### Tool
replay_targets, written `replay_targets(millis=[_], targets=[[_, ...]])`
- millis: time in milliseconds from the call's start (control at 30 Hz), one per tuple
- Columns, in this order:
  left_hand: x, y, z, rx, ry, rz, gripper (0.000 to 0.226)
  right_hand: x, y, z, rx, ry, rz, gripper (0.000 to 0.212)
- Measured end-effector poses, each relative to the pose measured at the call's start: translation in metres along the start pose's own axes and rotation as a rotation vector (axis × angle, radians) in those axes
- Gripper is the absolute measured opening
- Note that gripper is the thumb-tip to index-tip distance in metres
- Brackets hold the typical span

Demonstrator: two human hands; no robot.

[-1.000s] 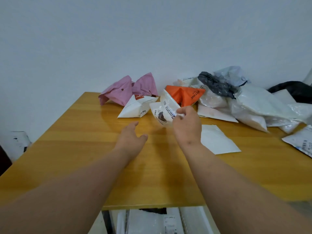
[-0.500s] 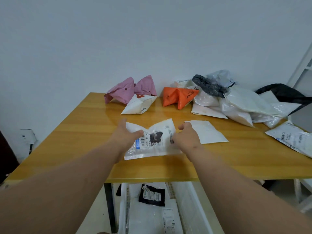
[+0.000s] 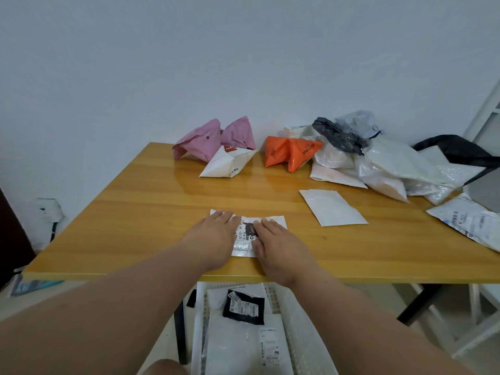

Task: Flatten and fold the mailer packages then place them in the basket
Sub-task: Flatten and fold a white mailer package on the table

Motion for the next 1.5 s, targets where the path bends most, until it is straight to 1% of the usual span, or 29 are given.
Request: replay_targets(millis=[233,467,800,1033,1200,1300,1367,1400,1500], targets=[[0.003,0.004,-0.005,0.003,-0.075,0.02,0.056,-0.002,0.0,-0.009,0.002,-0.021,-0.024,0.054],[-0.001,0.005,-0.007,-0.001,-0.098,0.023,0.056,-0.004,-0.001,-0.013,-0.008,-0.062,-0.041,0.054],[-0.001,0.009,-0.004,-0.081,-0.138,0.034,0.055,-0.005,-0.002,-0.013,-0.004,-0.083,-0.044,0.054],[-0.003,0.009,-0.003,-0.063,-0.169,0.036,0.055,-0.005,-0.003,-0.012,-0.008,-0.103,-0.042,0.053],[-0.007,0.009,-0.003,-0.078,-0.193,0.04,0.055,-0.003,-0.005,-0.006,-0.038,-0.108,-0.031,0.051],[-0.007,0.008,-0.003,-0.055,-0.194,0.047,0.055,-0.005,-0.005,-0.002,-0.044,-0.118,-0.055,0.045],[-0.007,0.006,-0.001,-0.047,-0.172,0.045,0.051,-0.012,-0.004,0.001,-0.063,-0.125,-0.101,0.038],[-0.007,0.004,0.002,-0.056,-0.132,0.048,0.047,-0.015,-0.004,0.004,-0.082,-0.121,-0.127,0.037],[-0.003,0.002,0.012,-0.09,0.007,0.081,0.038,-0.021,-0.008,0.012,-0.126,-0.072,-0.159,0.043]])
Point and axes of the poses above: each hand's wrist, its own x-axis away from the middle knuckle, its own z-axis out of the back of the hand, y = z × x, the point moved 3 cm from there along -x, towards the middle knuckle, and after that the axes turned 10 degrees about -y, right-handed, at the moved point
